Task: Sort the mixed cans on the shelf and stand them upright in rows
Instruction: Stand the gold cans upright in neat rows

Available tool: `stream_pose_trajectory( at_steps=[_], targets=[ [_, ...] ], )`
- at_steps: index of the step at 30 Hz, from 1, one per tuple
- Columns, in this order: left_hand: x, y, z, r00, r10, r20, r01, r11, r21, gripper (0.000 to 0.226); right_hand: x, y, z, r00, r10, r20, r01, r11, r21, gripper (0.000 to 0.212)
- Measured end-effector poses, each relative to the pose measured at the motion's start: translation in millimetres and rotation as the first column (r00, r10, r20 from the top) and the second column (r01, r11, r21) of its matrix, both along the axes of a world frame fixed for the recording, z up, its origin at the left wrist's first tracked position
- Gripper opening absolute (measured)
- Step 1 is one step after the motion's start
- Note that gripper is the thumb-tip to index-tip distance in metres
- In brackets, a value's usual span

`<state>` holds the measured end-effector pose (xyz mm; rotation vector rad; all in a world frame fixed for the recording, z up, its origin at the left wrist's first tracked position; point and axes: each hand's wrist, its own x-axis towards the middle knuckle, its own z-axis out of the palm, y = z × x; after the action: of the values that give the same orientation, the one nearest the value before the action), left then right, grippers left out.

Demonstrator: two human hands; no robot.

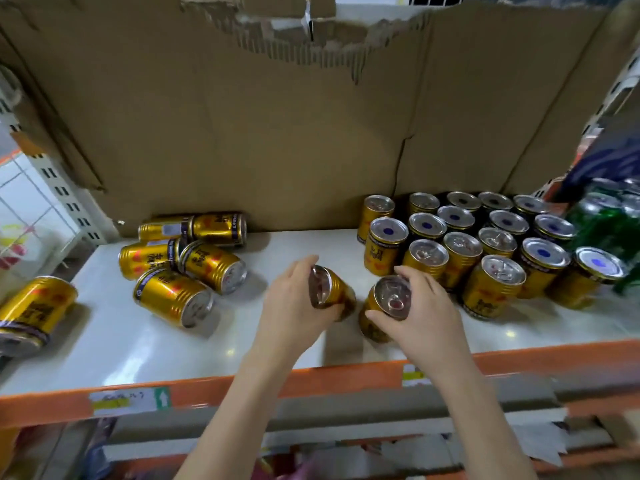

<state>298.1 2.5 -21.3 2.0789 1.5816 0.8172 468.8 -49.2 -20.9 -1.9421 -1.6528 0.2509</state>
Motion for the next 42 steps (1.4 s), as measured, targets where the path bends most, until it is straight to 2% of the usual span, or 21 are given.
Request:
stream_pose_trajectory(
  at_steps=[3, 7, 9, 12, 21, 24, 28, 33, 36, 38, 42],
  targets=[
    [43, -1, -2, 0.991, -0.124, -0.056, 0.125, 0.992, 0.006, 0.077, 32, 2, 0, 0.999, -0.033, -0.005, 0.033, 0.999, -0.029, 0.071],
    [92, 7, 0, 0.939, -0.226, -0.26, 0.24, 0.97, 0.025, 0.075, 66, 1, -1, 0.996, -0.064, 0.064, 0.068, 0.996, -0.064, 0.069],
    [107, 13, 1, 0.933, -0.212, -0.29, 0.226, 0.974, 0.013, 0.075, 78, 2, -4, 0.992, -0.064, 0.107, 0.068, 0.997, -0.03, 0.065],
    [119, 16, 0, 0.936, -0.168, -0.31, 0.184, 0.983, 0.024, 0.075, 87, 7, -12, 0.98, 0.027, 0.197, -0.038, 0.998, 0.053, 0.056],
    [121, 2, -8, 0.973, -0.039, -0.228, 0.05, 0.998, 0.045, 0.083, 92, 14, -21, 0.97, 0.101, 0.221, -0.131, 0.983, 0.127, 0.053],
    [101, -4, -12, 0.987, 0.057, -0.15, -0.045, 0.995, 0.084, 0.073, 90, 20, -18, 0.97, 0.141, 0.197, -0.18, 0.963, 0.198, 0.045],
    [55, -11, -18, 0.973, 0.191, -0.13, -0.184, 0.981, 0.063, 0.06, 61, 33, -10, 0.962, 0.234, 0.139, -0.265, 0.925, 0.273, 0.037],
    [-23, -5, -11, 0.926, 0.361, -0.108, -0.354, 0.932, 0.078, 0.038, -3, 63, -20, 0.93, 0.345, 0.126, -0.366, 0.896, 0.252, 0.03],
    [-73, 6, 0, 0.906, 0.4, -0.139, -0.382, 0.914, 0.139, 0.03, -51, 79, -27, 0.901, 0.417, 0.121, -0.433, 0.884, 0.179, 0.034],
    [-103, 16, 2, 0.89, 0.41, -0.198, -0.387, 0.911, 0.145, 0.036, -82, 91, -30, 0.876, 0.466, 0.125, -0.479, 0.87, 0.115, 0.041],
    [-142, 27, -9, 0.932, 0.253, -0.26, -0.232, 0.966, 0.11, 0.041, -134, 116, -36, 0.843, 0.531, 0.09, -0.53, 0.847, -0.036, 0.065]
  ],
)
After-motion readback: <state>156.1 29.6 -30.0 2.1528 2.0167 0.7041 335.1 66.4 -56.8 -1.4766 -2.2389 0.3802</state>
